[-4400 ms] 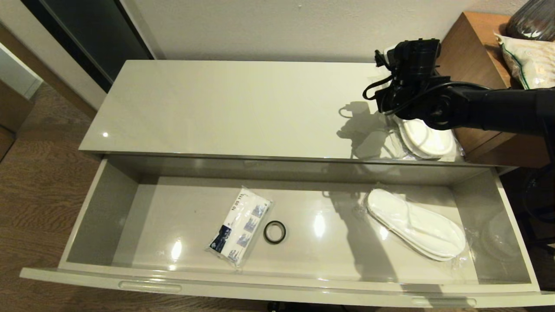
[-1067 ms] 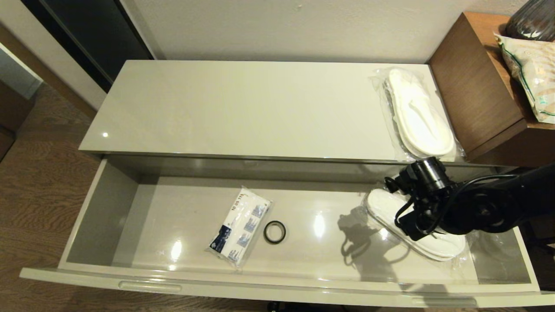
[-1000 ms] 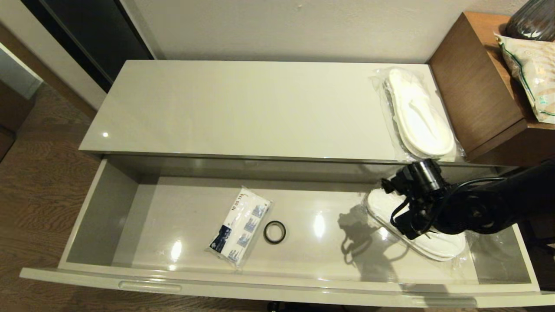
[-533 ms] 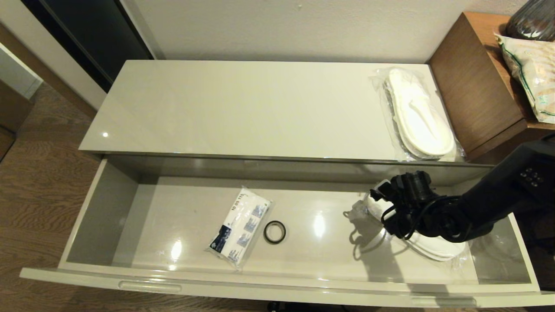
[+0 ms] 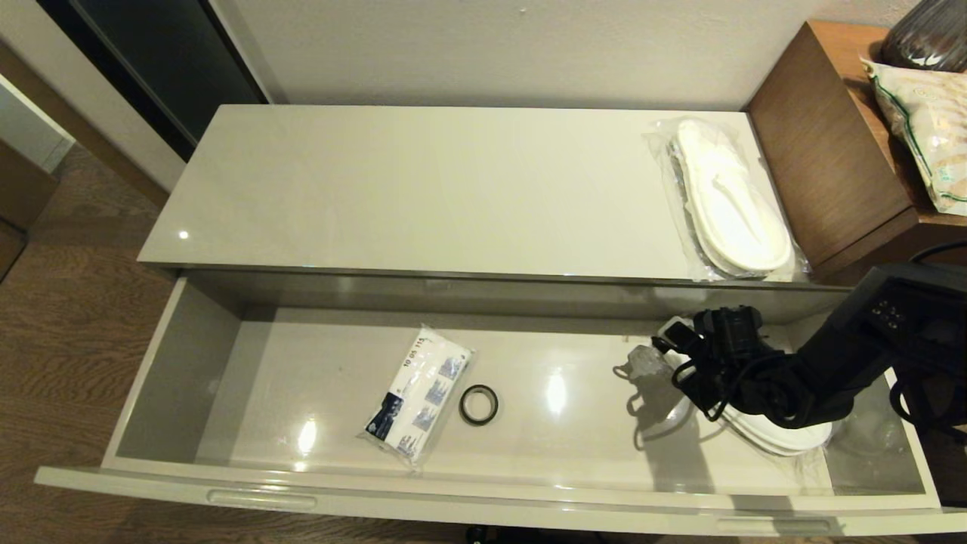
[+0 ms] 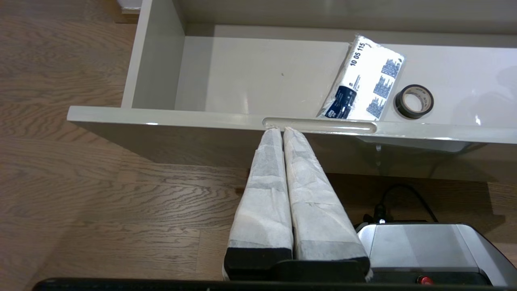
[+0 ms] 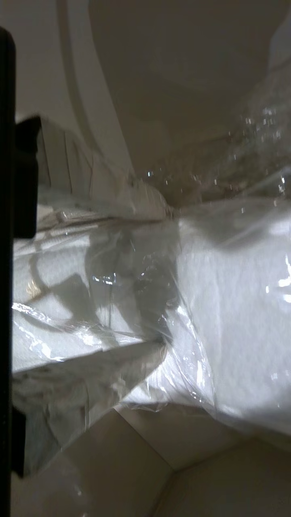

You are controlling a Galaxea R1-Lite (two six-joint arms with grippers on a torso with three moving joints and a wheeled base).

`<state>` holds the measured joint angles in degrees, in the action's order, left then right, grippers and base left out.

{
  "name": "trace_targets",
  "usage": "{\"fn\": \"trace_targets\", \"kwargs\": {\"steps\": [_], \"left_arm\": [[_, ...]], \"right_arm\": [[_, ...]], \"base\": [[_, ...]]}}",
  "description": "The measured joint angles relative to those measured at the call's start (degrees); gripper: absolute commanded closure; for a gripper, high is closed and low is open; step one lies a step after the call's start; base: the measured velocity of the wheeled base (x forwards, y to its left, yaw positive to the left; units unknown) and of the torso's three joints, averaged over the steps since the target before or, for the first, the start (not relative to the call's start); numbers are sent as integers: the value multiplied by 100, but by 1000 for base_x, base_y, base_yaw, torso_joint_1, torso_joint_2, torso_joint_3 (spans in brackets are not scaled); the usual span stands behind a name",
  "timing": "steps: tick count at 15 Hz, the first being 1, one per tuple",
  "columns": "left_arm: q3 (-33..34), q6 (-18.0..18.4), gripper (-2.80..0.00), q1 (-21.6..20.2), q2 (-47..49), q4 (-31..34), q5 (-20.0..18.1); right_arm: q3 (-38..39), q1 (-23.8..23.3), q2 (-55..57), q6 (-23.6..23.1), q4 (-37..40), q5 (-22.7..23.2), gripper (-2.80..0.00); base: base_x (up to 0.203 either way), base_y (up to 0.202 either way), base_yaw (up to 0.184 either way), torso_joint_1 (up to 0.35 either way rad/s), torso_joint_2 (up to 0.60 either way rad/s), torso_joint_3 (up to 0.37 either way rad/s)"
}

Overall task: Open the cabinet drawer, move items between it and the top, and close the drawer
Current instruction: Take out the disposable slippers from the drawer

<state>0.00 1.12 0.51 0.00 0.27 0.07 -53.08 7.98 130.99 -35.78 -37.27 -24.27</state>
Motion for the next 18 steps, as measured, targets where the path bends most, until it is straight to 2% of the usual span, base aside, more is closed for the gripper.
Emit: {"fn": "trace_targets", "kwargs": {"steps": [5, 8, 10, 15, 18], "left_arm": [[0, 2, 0, 0, 0, -2, 2], [0, 0, 0, 1, 0, 0, 0], [0, 0, 0, 0, 0, 0, 0], [0, 0, 0, 0, 0, -2, -2], [0, 2, 0, 0, 0, 0, 0]], "right_arm": [[60, 2, -169, 9, 121, -28, 0], [35, 56, -624, 106, 536, -50, 0], [-1, 162, -1123, 401, 1129, -69, 0], [-220, 717, -2414, 1567, 3462, -171, 0], [-271, 1106, -3075, 1784, 4277, -198, 0]], "base": [[0, 0, 0, 0, 0, 0], [0, 0, 0, 0, 0, 0], [0, 0, 0, 0, 0, 0], [0, 0, 0, 0, 0, 0], [0, 0, 0, 0, 0, 0]]}}
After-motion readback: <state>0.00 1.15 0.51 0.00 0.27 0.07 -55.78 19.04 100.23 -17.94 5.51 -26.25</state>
